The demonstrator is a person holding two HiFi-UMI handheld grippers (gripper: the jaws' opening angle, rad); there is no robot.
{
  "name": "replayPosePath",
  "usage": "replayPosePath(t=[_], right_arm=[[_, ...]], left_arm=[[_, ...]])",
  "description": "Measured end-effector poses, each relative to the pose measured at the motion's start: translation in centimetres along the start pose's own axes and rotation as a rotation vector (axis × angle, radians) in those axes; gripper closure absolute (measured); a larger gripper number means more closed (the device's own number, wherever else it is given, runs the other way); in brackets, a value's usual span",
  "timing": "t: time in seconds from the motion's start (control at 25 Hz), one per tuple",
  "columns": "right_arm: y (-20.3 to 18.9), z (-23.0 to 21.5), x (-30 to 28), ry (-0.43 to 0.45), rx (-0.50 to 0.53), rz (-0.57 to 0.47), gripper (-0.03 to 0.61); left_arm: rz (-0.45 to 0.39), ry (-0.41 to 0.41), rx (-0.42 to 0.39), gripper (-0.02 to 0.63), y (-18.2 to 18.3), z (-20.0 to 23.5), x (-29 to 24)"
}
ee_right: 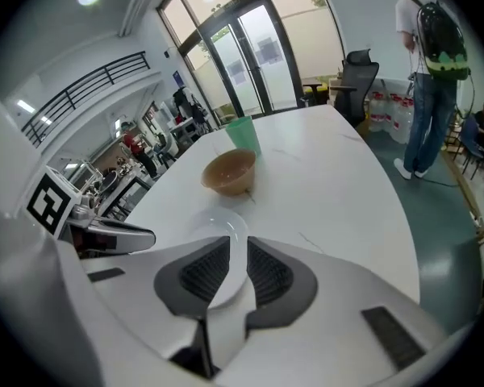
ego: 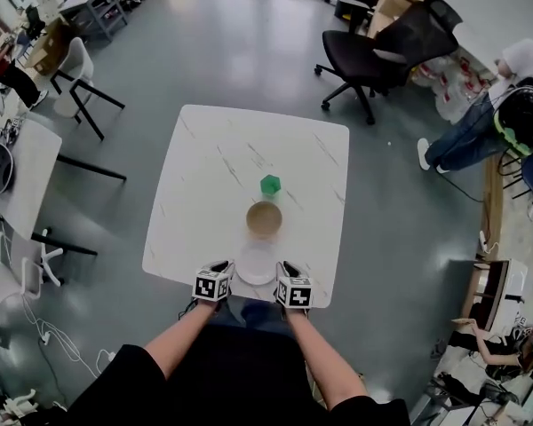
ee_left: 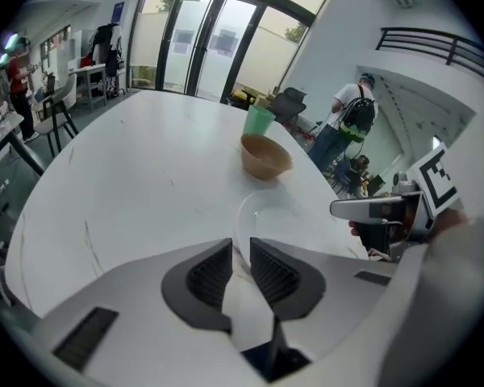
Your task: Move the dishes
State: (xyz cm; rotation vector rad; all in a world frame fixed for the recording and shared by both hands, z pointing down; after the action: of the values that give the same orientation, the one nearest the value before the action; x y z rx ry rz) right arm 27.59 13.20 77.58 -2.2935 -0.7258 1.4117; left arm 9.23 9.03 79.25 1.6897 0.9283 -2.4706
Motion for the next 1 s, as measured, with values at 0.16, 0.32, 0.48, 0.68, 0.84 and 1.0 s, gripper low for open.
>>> replayPosePath(t=[0.16,0.32,0.48,0.68,0.84,1.0], right_arm=[[1.9,2.5,2.2,0.036,0.029,-0.091,0.5],[3.7,6.2,5.6,0.027,0.048,-0.212,0.518],[4.3,11.7,7.6,0.034,0.103,-0.272,0.531],[3.4,21.0,9.4,0.052,0.167,-0.348,0.561],[1.4,27.7,10.7,-0.02,0.202,-0.405,0.561],[-1.4,32.6,12.0,-0.093,0.181,-0.452,0.561]], left_arm=[[-0.096,-0.02,-0.011,0.535,1.1,-0.8,3.4],[-0.22,-0.07,-0.019,0.565,2.6,-1.8,8.9],[-0.332,-0.147,-0.04,0.588,3.3,-2.0,14.5],[-0.418,-0.246,-0.081,0.597,1.8,-1.3,20.9],[-0.482,-0.267,-0.104,0.597,0.0,1.1,25.4],[-0.54,-0.29,-0.169,0.597,-1.9,3.1,29.4]])
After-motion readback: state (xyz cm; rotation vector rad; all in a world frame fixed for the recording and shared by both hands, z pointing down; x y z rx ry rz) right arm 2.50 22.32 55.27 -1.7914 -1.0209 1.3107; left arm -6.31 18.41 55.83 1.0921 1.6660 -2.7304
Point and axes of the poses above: the fingertips, and each gripper's own axes: x backward along the fingers, z to its left, y out of its top, the point moved 3 cm from there along x, backward along the fingers, and after that the axes turned 7 degrees about y, right-handed, at the moved point
